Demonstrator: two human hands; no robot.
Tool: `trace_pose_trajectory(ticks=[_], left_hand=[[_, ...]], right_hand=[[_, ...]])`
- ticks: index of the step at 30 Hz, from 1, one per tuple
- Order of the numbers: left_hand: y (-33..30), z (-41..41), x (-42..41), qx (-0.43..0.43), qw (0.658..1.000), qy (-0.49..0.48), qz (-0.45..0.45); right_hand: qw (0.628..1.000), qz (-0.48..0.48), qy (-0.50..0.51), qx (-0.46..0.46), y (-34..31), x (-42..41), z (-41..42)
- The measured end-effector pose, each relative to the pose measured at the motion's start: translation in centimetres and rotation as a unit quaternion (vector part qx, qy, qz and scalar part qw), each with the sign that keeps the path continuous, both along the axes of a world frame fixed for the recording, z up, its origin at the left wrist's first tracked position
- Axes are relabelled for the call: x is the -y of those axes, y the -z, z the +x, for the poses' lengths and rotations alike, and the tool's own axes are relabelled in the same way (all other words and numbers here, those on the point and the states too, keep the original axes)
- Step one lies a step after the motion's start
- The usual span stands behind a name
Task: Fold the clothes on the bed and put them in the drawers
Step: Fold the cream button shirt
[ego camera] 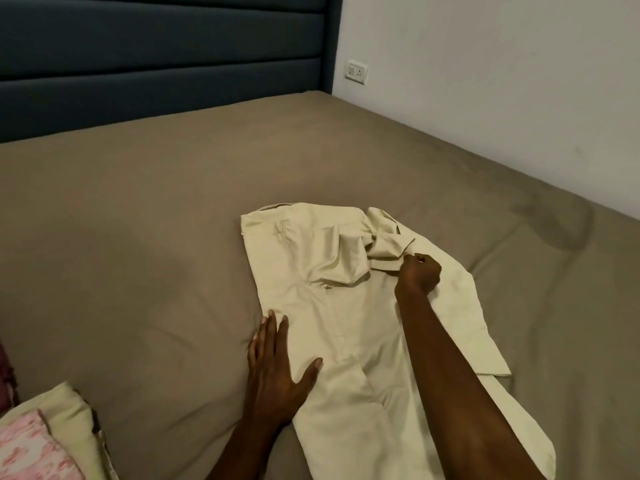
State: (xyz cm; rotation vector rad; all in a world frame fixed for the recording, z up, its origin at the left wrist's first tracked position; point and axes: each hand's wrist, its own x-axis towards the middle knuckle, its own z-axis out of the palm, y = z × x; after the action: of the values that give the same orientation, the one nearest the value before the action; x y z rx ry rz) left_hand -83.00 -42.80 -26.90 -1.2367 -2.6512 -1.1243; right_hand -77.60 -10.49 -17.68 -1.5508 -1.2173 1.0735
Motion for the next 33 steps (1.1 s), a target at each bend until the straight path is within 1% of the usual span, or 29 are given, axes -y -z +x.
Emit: trace_pose_trajectory(ticks=[2, 3, 4, 5, 6, 7, 9, 10, 11, 12, 13, 14, 15, 16, 17, 18, 19, 20, 21, 22, 23, 24, 25, 27, 29, 31, 33], left_hand=[[0.1, -0.2, 0.0, 0.013, 1.0, 0.0, -0.013], [-0.1, -0.2, -0.1, 0.021, 0.999, -0.001, -0.025], [-0.4, -0.2, -0.1, 0.03, 0.999, -0.002, -0.042], [-0.6, -0.3, -0.3, 0.045, 0.997, 0.0, -0.06], [-0.9, -0.3, -0.3, 0.059, 0.996, 0.003, -0.072], [-1.2, -0.4, -0.3, 0.07, 0.994, 0.006, -0.082], [-2.6, -0.7, 0.2, 0.099, 0.991, 0.024, -0.088], [-3.5, -0.8, 0.4, 0.134, 0.988, 0.034, -0.07], [-4.8, -0.9, 0.9, 0.2, 0.979, 0.034, -0.027], [-6.2, -0.7, 1.5, 0.272, 0.961, 0.028, 0.036], [-7.2, -0.4, 2.2, 0.314, 0.944, 0.015, 0.098], [-8.4, 0.1, 3.3, 0.315, 0.938, -0.004, 0.144], [-9.0, 0.7, 4.0, 0.3, 0.941, -0.018, 0.159], [-9.3, 1.4, 4.5, 0.312, 0.934, -0.027, 0.171], [-9.4, 2.6, 5.2, 0.348, 0.921, -0.037, 0.174], [-9.5, 3.4, 5.2, 0.4, 0.898, -0.053, 0.175], [-9.5, 4.4, 5.4, 0.459, 0.868, -0.069, 0.175], [-9.5, 5.0, 5.2, 0.512, 0.837, -0.079, 0.176], [-9.5, 5.6, 5.0, 0.547, 0.814, -0.082, 0.178], [-9.9, 6.1, 4.9, 0.564, 0.803, -0.083, 0.174], [-10.2, 6.5, 4.7, 0.571, 0.8, -0.083, 0.163], [-10.5, 6.8, 4.6, 0.567, 0.806, -0.087, 0.144], [-10.6, 6.9, 4.5, 0.55, 0.821, -0.094, 0.117], [-10.4, 6.7, 4.8, 0.473, 0.873, -0.109, 0.051], [-10.1, 6.4, 5.5, 0.403, 0.909, -0.104, -0.007], [-9.6, 6.6, 6.2, 0.372, 0.925, -0.073, -0.041], [-9.7, 7.7, 7.1, 0.356, 0.931, -0.039, -0.066]], right_hand=[[0.993, -0.006, 0.009, -0.121, -1.4, 0.4, 0.3], [0.98, -0.017, -0.006, -0.201, -2.5, 0.8, 0.4], [0.958, -0.027, -0.048, -0.28, -3.9, 1.7, 0.6], [0.937, -0.021, -0.106, -0.331, -5.5, 2.7, 0.7], [0.92, 0.009, -0.178, -0.349, -7.0, 4.1, 1.0], [0.909, 0.056, -0.252, -0.327, -9.0, 6.1, 1.7], [0.891, 0.152, -0.372, -0.212, -10.9, 10.6, 4.3], [0.875, 0.182, -0.422, -0.153, -10.9, 12.6, 5.8], [0.852, 0.2, -0.474, -0.098, -10.4, 14.6, 7.5], [0.827, 0.211, -0.519, -0.046, -9.4, 16.4, 9.3], [0.804, 0.221, -0.552, 0.003, -8.1, 17.9, 11.0], [0.788, 0.233, -0.569, 0.048, -7.0, 19.4, 12.6], [0.78, 0.242, -0.572, 0.083, -5.9, 20.5, 14.0], [0.774, 0.256, -0.568, 0.113, -4.9, 21.5, 15.3], [0.766, 0.283, -0.56, 0.14, -4.3, 22.7, 16.5], [0.759, 0.316, -0.547, 0.158, -4.0, 23.6, 17.3], [0.752, 0.346, -0.537, 0.165, -4.0, 24.9, 18.3], [0.745, 0.374, -0.529, 0.161, -4.0, 25.8, 19.0], [0.741, 0.398, -0.518, 0.154, -3.9, 26.9, 19.8], [0.738, 0.421, -0.507, 0.146, -3.9, 27.9, 20.6], [0.734, 0.443, -0.494, 0.145, -3.7, 28.9, 21.5], [0.731, 0.461, -0.48, 0.15, -3.4, 29.7, 22.5], [0.735, 0.469, -0.466, 0.151, -2.8, 30.3, 23.4], [0.765, 0.44, -0.452, 0.131, -1.7, 30.9, 25.2], [0.791, 0.388, -0.456, 0.122, -0.6, 31.5, 26.5], [0.812, 0.324, -0.468, 0.132, 0.7, 32.8, 27.4], [0.819, 0.294, -0.467, 0.154, 1.9, 33.8, 28.1]])
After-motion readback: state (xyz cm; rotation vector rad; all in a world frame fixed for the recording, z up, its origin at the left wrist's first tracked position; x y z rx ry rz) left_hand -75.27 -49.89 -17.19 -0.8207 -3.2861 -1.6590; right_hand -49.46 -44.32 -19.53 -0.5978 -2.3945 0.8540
